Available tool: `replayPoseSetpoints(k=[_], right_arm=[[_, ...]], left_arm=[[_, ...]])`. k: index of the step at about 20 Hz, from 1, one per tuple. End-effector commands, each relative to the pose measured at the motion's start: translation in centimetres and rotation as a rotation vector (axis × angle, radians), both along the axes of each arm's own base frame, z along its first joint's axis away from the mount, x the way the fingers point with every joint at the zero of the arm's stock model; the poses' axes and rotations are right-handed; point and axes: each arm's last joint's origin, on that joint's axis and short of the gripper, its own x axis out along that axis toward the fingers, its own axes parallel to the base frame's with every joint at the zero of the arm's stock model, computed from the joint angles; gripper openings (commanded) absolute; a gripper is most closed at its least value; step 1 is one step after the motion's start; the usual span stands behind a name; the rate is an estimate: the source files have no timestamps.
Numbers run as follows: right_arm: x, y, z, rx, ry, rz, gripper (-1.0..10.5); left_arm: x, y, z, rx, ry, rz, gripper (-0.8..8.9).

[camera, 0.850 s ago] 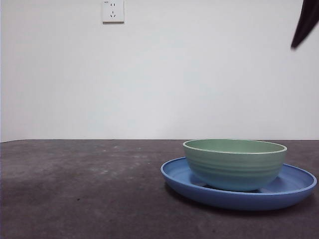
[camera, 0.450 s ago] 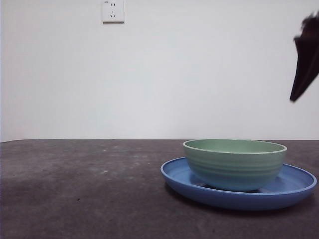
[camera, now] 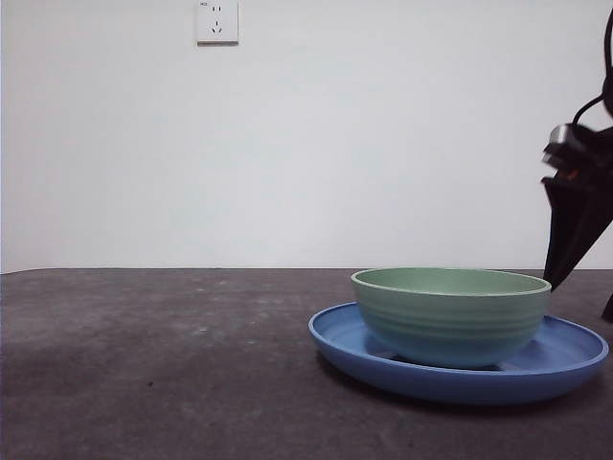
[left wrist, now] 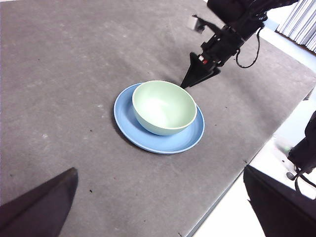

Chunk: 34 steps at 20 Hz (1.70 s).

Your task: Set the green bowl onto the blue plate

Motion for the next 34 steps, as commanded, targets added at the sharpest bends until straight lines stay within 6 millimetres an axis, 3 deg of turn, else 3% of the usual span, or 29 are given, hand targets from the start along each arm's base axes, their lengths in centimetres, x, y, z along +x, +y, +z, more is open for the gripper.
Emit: replayPoseSetpoints(k=[1, 22, 24, 30, 34], right_arm=[[0.8, 0.4, -0.7, 0.017, -0.002, 0.044, 2.8], [1.4, 1.2, -3.1, 0.054, 0.094, 0.048, 0.9], [1.4, 1.2, -3.3, 0.056, 0.107, 0.047, 0.1], [1.6, 1.4, -2.9, 0.047, 0.11, 0.028, 0.1], [2.5, 2.6, -1.2, 0.055, 0.091, 0.036, 0.1]], left_arm=[[0.0, -0.1, 0.2, -0.009, -0.011, -0.012, 5.7], [0.0, -0.1, 0.2, -0.007, -0.013, -0.014, 5.7], [0.0, -0.1, 0.2, -0.007, -0.013, -0.014, 5.7], [0.0, -0.1, 0.2, -0.007, -0.013, -0.014, 5.7], [0.0, -0.1, 0.2, -0.007, -0.013, -0.014, 5.7]])
